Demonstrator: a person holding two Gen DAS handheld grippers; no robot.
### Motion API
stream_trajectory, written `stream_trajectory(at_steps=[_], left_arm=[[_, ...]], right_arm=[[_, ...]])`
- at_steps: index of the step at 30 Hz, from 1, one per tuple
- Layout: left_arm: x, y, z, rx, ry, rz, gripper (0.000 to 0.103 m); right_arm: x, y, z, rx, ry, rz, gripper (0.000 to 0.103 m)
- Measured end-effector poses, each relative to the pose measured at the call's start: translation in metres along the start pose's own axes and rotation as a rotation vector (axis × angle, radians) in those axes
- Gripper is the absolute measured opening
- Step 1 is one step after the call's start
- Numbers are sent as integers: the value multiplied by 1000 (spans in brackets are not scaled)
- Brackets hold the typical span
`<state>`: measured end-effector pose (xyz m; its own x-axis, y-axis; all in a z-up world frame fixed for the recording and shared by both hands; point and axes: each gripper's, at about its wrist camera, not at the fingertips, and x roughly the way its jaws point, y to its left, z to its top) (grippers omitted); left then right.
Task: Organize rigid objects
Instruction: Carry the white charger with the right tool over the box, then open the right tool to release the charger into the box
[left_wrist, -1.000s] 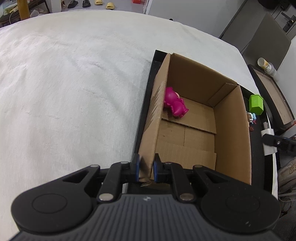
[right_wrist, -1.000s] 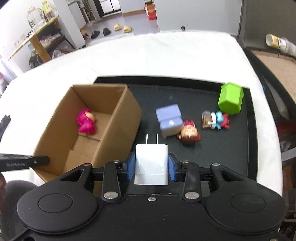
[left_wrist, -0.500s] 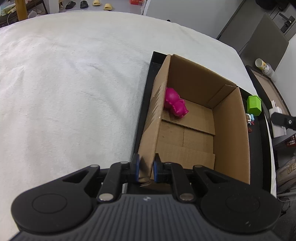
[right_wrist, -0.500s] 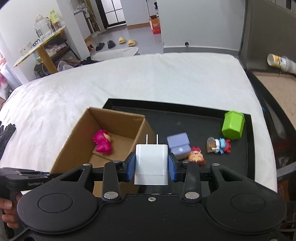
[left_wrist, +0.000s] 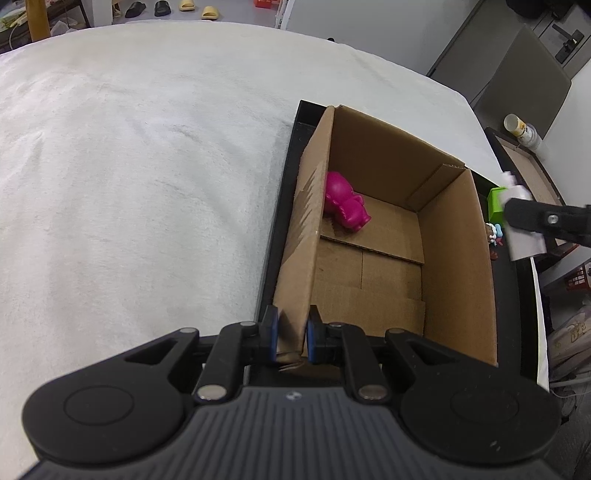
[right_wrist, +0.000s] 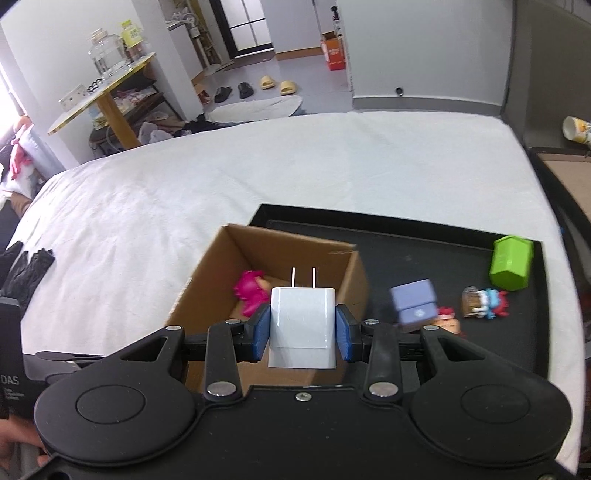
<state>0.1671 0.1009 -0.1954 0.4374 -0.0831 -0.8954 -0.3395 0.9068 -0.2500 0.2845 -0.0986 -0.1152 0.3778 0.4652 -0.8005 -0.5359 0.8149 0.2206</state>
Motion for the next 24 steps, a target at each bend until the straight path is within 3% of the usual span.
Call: stream_trajectory(at_steps=[15, 21, 24], left_arm=[[5, -5, 0, 0, 15, -34, 14], [5, -4, 1, 8, 24, -40, 14], [5, -4, 1, 13, 27, -39, 14]], right_arm=[[52, 42, -2, -1, 105, 71, 37], [79, 50, -5, 30, 149, 62, 37], [83, 49, -6, 71, 142, 98, 37]])
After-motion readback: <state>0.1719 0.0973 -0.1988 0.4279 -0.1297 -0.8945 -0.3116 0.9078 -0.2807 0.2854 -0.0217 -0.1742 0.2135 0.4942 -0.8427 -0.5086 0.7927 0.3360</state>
